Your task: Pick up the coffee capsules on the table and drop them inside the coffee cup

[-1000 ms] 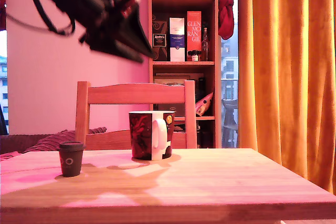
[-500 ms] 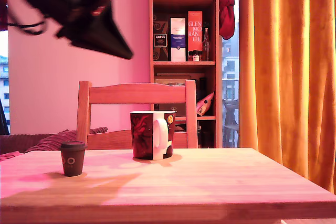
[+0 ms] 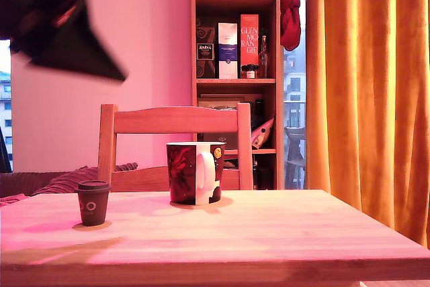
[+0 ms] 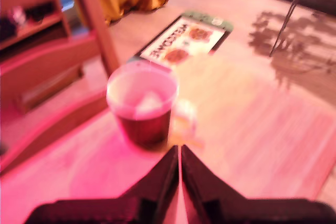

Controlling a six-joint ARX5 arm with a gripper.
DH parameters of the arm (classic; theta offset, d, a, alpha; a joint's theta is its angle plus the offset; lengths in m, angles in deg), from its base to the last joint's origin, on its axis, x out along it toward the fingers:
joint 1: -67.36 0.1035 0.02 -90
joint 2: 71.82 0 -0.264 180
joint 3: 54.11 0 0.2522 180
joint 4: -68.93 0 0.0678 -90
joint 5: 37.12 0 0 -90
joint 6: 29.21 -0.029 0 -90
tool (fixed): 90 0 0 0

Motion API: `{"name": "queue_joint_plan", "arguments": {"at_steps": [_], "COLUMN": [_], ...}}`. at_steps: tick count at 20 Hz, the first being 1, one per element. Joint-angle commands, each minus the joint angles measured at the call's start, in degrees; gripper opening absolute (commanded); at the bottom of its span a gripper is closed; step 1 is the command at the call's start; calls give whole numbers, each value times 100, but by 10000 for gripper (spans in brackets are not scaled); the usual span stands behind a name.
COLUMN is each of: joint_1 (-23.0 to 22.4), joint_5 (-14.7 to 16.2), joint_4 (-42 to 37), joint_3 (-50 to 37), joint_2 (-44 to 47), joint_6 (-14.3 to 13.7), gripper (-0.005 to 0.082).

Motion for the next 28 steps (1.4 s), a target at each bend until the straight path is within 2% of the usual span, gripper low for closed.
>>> {"name": "queue_joint_plan", "arguments": {"at_steps": [1,9,14,19,23,24,25,27,28], "joint_1": [-17,-7,-7,-9,-7,-7,-9,-9,-9], "joint_5": [-76,-372,-710,-726,-726,-726,-726,-772,-767], "joint_4": [-31,70,199,378,485,481,481,457,494], "joint_3": [-293,-1213,-1609,-1609,-1609,-1609,-1609,-1609,-1611], "joint_2": [-223,-1010,-1110,-1095,-1086,-1064,-1038,-933,-879], "joint_6": [111,411,551,551,769,957,977,1091,979], "gripper": [-20,-20,-20,-19,4,71,208,571,658]}}
